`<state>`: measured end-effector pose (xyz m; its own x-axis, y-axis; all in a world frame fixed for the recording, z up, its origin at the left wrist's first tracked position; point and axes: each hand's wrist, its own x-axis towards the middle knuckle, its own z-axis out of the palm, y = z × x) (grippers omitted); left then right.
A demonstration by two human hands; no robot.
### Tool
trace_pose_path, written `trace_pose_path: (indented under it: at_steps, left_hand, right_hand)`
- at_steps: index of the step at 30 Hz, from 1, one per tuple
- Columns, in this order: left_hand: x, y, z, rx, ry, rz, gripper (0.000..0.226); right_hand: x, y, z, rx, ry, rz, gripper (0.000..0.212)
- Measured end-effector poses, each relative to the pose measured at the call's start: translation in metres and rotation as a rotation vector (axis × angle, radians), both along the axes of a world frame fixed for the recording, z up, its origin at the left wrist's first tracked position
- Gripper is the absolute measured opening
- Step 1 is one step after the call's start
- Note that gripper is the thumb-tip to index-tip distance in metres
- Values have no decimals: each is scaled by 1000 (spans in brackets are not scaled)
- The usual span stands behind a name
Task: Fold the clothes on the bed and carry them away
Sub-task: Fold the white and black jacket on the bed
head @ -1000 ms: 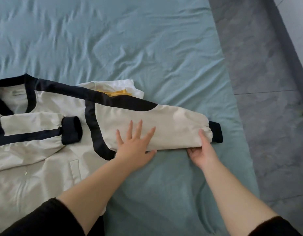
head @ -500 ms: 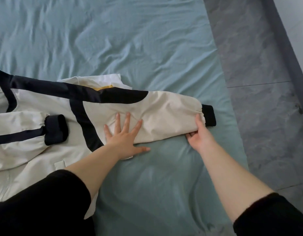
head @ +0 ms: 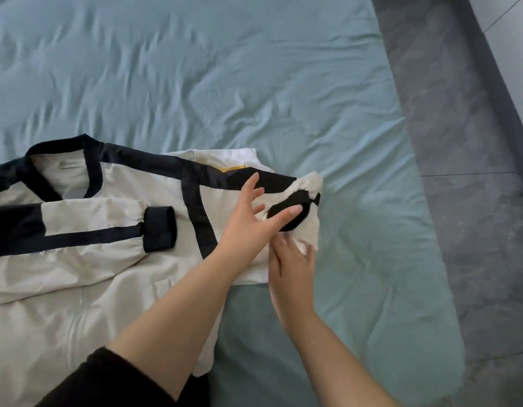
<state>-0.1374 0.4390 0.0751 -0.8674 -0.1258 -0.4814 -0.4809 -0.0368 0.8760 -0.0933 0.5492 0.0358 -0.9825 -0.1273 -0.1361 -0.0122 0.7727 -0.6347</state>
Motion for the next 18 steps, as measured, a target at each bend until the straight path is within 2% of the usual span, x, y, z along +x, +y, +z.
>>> trace_pose_path:
  at_steps: [4, 7, 9, 11, 13, 15, 16, 17, 18]
  left_hand:
    - [2, -17, -12, -158, -64, -182, 98]
    - [6, -27, -24, -292, -54, -237, 72]
    - [4, -31, -30, -354, -92, -207, 56]
    - [0, -32, -35, -430, -139, -213, 31]
    - [-2, -34, -34, -420, -154, -171, 10]
    - [2, -42, -27, -297, -149, -46, 12]
    - [7, -52, -19, -212, -143, 35, 14]
    - [15, -66, -12, -129, -127, 119, 15]
    - [26, -84, -4, -66, -105, 199, 16]
  right_hand:
    - [9, -4, -23, 264, -221, 181, 41]
    - [10, -4, -32, 343, -394, 270, 51]
    - [8, -9, -34, 369, -417, 290, 54]
    - [6, -15, -31, 395, -438, 308, 53]
    - [3, -20, -21, 235, -477, 161, 44]
    - [3, -29, -5, -138, -468, -146, 17]
    - [4, -36, 5, -338, -492, -281, 12]
    - [4, -46, 12, -547, -583, -379, 21]
    - [6, -55, 15, -774, -720, -460, 40]
